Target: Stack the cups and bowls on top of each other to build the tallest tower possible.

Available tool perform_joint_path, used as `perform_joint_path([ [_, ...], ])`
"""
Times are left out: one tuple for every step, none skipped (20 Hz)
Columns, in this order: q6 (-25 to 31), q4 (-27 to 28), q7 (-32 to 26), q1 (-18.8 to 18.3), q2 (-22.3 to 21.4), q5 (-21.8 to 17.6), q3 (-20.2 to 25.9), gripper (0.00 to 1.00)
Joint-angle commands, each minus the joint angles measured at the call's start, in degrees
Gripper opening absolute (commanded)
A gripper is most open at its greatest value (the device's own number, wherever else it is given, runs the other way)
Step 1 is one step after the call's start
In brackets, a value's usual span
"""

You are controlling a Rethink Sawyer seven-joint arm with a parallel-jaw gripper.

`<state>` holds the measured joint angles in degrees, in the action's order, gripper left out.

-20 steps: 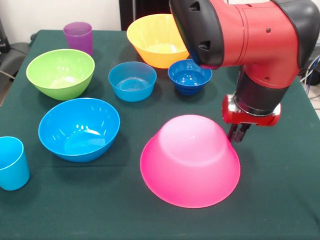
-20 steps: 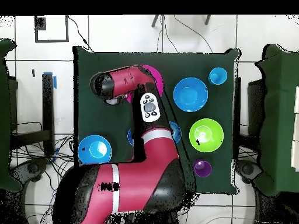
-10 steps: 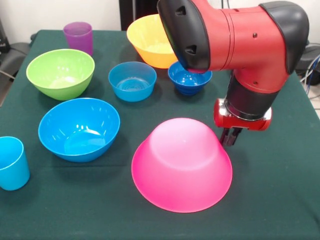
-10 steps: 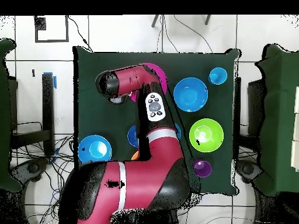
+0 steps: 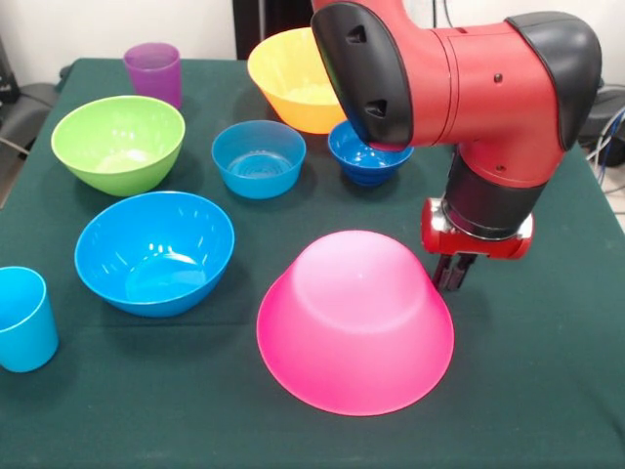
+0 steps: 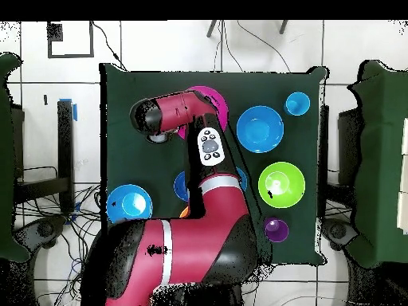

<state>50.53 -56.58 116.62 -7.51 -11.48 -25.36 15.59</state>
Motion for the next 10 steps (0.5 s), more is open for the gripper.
perform_joint_path([
  [-5.12,-4.1,-6.91,1.27,0.4,-0.52,5.37,0.0],
  [-5.33,-4.21,-6.52,1.35,0.43,-0.26,5.56,0.0],
  [-5.8,-4.41,-5.77,1.47,0.32,0.02,5.67,0.0],
  [-6.53,-4.73,-5.04,1.39,0.22,0.41,5.91,0.0],
  [-6.96,-4.87,-4.39,1.1,0.24,1.09,6.35,0.0],
  [-6.68,-4.46,-4.74,0.68,0.61,1.77,7.05,0.0],
  [-6.16,-4.4,-5.01,0.51,0.52,2.24,7.36,0.0],
  [-5.64,-4.34,-5.27,0.35,0.43,2.72,7.67,0.0],
  [-5.26,-4.45,-5.19,0.39,0.12,3.03,7.71,0.0],
  [-5.21,-4.42,-5.31,0.47,0.01,3.14,7.7,0.0],
])
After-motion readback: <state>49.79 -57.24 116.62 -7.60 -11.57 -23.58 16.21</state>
